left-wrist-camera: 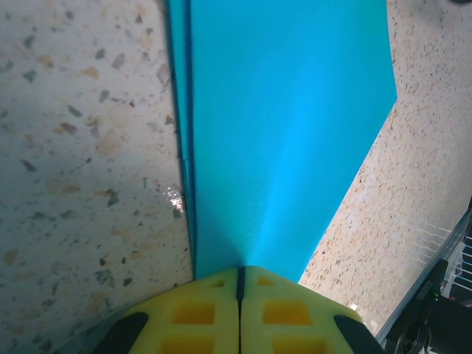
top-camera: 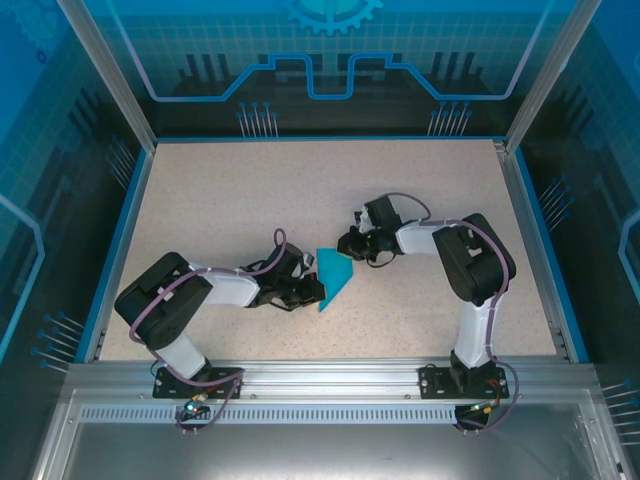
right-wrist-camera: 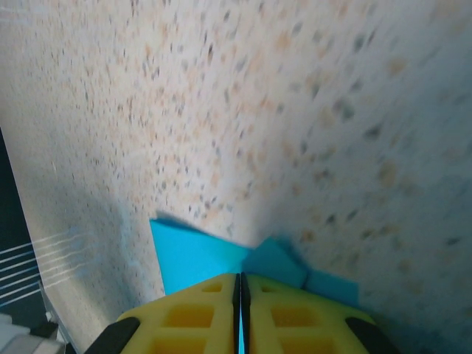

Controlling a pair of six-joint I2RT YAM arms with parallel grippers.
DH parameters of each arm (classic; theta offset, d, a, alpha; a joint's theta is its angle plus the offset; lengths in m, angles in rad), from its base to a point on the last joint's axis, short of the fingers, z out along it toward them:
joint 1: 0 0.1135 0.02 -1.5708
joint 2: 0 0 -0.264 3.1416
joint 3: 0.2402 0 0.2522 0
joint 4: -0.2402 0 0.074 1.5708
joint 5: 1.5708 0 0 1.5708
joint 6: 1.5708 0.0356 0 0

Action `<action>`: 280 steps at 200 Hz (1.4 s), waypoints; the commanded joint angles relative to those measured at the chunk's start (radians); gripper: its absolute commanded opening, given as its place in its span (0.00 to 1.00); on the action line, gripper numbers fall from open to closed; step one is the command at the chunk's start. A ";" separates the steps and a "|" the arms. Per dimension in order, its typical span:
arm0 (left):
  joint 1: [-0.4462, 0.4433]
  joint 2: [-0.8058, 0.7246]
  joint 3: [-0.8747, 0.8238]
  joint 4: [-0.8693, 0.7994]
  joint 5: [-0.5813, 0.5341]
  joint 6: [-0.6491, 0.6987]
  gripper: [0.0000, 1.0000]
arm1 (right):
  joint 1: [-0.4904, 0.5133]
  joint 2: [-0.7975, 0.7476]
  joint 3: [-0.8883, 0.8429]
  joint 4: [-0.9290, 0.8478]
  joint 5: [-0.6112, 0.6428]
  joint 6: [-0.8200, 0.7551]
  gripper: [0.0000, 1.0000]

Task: Fold a paper plane with a square sheet of paper (pick it up from the middle)
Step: Fourth fold the wing at the center of the table.

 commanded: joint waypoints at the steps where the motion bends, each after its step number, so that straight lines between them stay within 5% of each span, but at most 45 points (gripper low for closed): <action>1: -0.017 0.087 -0.062 -0.191 -0.094 0.033 0.06 | -0.041 0.034 0.044 -0.052 0.102 -0.039 0.13; 57: -0.022 0.087 -0.057 -0.190 -0.093 0.031 0.06 | -0.045 -0.026 0.081 -0.105 0.043 -0.055 0.14; 108: -0.025 0.083 -0.047 -0.187 -0.087 0.031 0.06 | 0.050 -0.158 -0.001 -0.096 0.047 -0.032 0.15; 152: -0.028 0.079 -0.037 -0.196 -0.084 0.032 0.07 | 0.100 -0.168 -0.111 -0.034 0.097 0.029 0.15; 172: -0.029 0.077 -0.037 -0.195 -0.081 0.036 0.07 | 0.101 -0.131 -0.110 0.026 -0.001 0.032 0.15; 280: -0.032 0.027 -0.042 -0.181 -0.052 0.057 0.08 | 0.120 -0.151 -0.051 -0.090 0.007 -0.022 0.16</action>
